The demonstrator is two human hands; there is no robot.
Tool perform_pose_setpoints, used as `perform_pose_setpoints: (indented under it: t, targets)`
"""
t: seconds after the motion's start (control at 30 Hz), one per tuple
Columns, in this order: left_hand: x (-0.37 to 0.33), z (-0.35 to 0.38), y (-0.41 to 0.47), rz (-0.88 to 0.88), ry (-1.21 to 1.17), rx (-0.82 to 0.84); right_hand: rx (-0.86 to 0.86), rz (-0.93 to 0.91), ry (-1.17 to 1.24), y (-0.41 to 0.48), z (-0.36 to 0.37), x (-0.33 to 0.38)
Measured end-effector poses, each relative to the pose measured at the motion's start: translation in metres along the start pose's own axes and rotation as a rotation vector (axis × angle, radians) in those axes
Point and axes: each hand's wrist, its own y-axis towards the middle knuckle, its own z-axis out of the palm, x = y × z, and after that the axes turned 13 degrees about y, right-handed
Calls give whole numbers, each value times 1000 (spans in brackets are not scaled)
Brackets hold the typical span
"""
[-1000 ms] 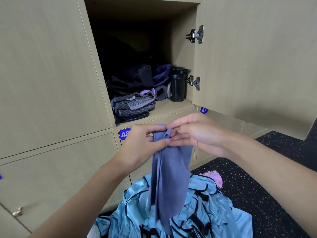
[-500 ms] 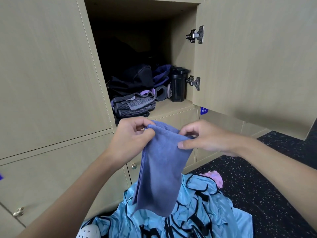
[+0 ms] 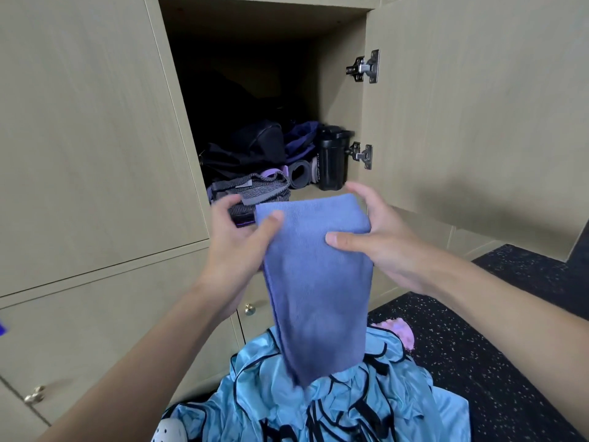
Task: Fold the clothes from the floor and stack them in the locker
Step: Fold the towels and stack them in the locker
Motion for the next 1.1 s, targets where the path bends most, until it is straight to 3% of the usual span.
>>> perform_pose_setpoints:
  t: [0.07,0.13,0.23,0.3,0.47,0.63,0.77,0.93,1.1]
  targets:
    - [10,6,-6,-61,25,165,-92,-24,137,3,3,4]
    - [10,10,-10,-97,-64,199,-118,1,187,3,1,7]
    - [3,6,-4,-62,-251,45,49,134,84,-3,-1,4]
    - [2,0,0,-41,-249,-28,94,162,67,-7,2,4]
    - [2,0,-3,-91,-147,176,-153,52,275,-2,2,6]
    - [1,-4,2,-57,-201,81,67,196,132,-6,-4,4]
    - [3,-1,1,-25,-64,119,-74,75,82,-2,-6,4]
    - [8,-5,6,56,263,63,-59,-2,-219,-4,-7,6]
    - [5,-14,11,249,548,-2,-26,-106,-293,-8,-3,7]
